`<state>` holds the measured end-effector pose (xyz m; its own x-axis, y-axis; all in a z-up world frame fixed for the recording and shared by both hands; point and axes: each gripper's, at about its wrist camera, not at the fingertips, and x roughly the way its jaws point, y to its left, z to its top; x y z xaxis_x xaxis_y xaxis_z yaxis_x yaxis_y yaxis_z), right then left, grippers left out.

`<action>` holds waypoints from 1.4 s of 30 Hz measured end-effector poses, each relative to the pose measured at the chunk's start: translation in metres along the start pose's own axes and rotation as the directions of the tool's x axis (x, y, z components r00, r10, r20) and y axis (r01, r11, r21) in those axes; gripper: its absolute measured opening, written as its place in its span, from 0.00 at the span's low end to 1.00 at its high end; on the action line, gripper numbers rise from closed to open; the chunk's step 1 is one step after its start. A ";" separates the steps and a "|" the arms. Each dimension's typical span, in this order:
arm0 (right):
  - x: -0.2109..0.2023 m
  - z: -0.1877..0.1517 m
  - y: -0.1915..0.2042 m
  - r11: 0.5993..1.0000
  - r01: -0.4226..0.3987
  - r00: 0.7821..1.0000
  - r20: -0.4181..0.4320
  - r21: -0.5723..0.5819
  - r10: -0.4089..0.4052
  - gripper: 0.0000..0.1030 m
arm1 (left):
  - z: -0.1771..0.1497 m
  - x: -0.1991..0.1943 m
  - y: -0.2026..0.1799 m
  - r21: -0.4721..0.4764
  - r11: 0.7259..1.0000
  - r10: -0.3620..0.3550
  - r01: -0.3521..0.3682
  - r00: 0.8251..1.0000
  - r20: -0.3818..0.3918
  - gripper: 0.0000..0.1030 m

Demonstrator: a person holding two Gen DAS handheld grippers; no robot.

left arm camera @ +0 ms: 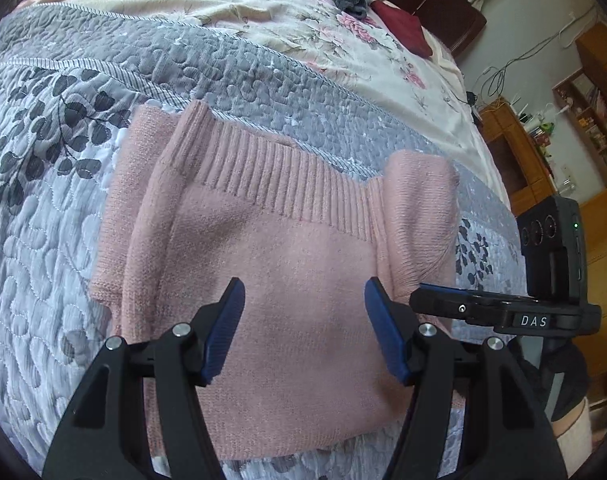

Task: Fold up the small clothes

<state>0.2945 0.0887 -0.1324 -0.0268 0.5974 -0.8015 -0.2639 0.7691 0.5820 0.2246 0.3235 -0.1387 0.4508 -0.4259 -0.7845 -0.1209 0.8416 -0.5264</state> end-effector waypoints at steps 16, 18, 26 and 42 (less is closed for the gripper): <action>-0.100 -0.049 -0.082 0.992 0.027 0.982 0.180 0.122 -0.049 0.46 | 0.012 0.067 -0.058 -0.072 0.985 -0.166 0.158 0.979 -0.121 0.63; -0.097 -0.058 -0.096 0.989 0.026 0.984 0.173 0.145 -0.051 0.46 | 0.013 0.079 -0.062 -0.080 0.983 -0.175 0.165 0.974 -0.141 0.63; -0.083 -0.078 -0.125 0.980 -0.018 0.984 0.179 0.201 -0.018 0.46 | 0.014 0.109 -0.076 -0.101 0.978 -0.197 0.181 0.964 -0.181 0.62; -0.081 -0.091 -0.115 0.985 0.003 0.982 0.188 0.174 -0.036 0.46 | 0.014 0.078 -0.092 -0.117 0.963 -0.255 0.244 0.963 -0.089 0.19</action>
<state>0.2392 -0.0688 -0.1473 0.1643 0.6010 -0.7822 -0.0926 0.7989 0.5944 0.2837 0.2173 -0.1469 0.3866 -0.6542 -0.6500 -0.1099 0.6672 -0.7368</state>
